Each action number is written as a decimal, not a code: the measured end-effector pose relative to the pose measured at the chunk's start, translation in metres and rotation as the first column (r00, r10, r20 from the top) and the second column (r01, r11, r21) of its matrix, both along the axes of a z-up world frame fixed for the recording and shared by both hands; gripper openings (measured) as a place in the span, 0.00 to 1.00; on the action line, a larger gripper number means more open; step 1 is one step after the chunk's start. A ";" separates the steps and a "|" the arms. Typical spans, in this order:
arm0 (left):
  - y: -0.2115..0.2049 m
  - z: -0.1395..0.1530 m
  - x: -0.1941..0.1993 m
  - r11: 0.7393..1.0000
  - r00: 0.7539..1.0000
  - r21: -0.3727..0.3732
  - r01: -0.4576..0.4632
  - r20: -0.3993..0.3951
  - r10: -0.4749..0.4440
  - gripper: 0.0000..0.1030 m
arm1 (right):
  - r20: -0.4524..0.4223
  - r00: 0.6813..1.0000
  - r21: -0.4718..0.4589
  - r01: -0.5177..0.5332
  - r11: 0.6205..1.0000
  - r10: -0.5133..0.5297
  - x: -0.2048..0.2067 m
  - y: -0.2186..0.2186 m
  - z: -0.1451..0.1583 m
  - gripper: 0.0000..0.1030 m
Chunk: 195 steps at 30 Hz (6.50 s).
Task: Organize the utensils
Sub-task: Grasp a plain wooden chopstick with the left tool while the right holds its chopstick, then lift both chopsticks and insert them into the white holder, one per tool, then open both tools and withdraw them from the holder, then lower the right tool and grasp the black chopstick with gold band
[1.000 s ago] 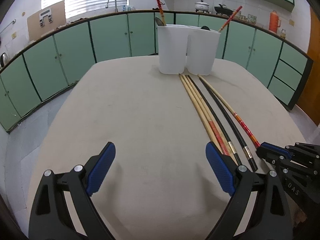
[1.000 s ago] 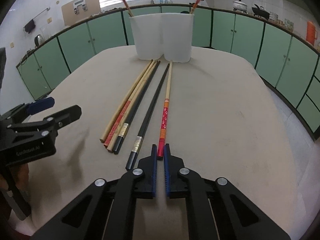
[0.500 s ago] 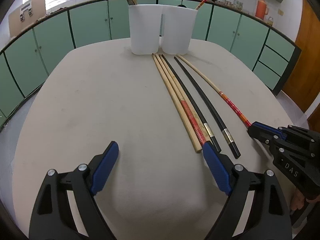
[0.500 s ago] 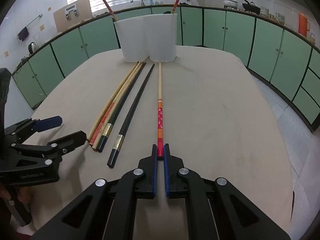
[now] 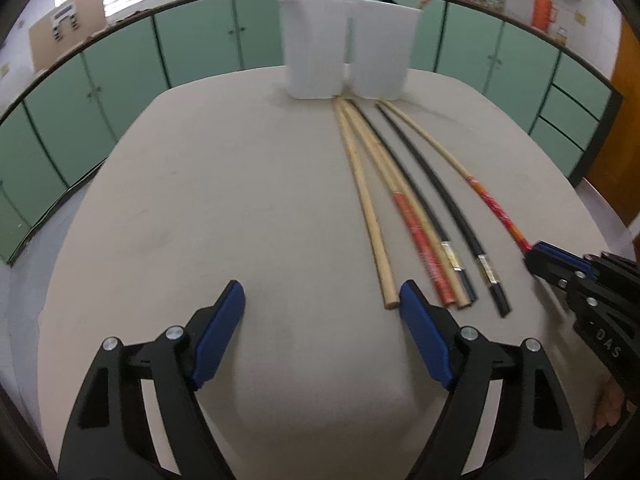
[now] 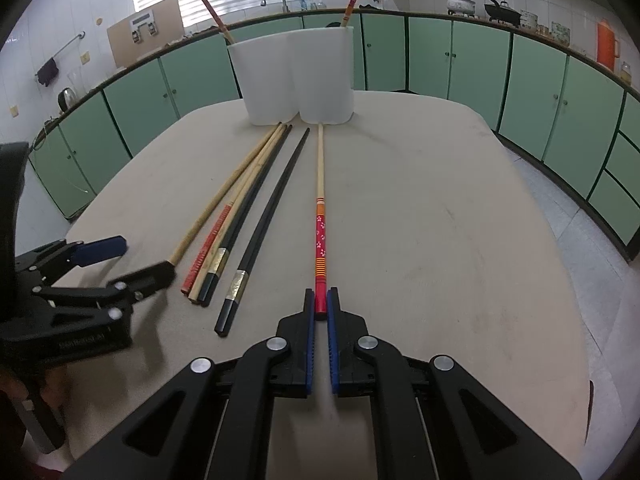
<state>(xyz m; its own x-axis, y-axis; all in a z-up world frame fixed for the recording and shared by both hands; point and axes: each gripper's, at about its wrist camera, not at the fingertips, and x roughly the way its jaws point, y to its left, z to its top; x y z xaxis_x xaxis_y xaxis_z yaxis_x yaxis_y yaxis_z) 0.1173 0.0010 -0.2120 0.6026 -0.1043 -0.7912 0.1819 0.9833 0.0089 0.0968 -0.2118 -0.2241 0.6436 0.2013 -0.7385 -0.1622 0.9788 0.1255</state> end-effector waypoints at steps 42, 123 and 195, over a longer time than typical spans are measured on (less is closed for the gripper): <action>0.002 0.119 -0.027 0.997 0.952 -0.057 0.048 0.304 -0.028 0.06 | 0.284 0.959 0.058 -0.014 0.998 -0.003 -0.022 -0.027 0.115 0.06; 0.000 0.207 0.093 0.991 0.837 -0.120 0.066 0.547 0.010 0.57 | 0.443 0.897 0.040 -0.014 0.999 -0.006 0.119 -0.034 0.199 0.42; -0.009 0.016 -0.012 0.993 0.987 -0.023 0.119 0.112 -0.116 0.90 | 0.022 0.998 -0.004 0.051 0.999 -0.051 -0.008 0.003 -0.002 0.06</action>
<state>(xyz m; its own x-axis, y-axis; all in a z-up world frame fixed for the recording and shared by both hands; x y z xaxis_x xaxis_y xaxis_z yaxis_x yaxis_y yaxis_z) 0.1053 -0.0079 -0.1962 0.6682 -0.2018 -0.7161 0.2955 0.9553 0.0065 0.0886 -0.2092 -0.2262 0.6691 0.1644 -0.7248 -0.1143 0.9864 0.1183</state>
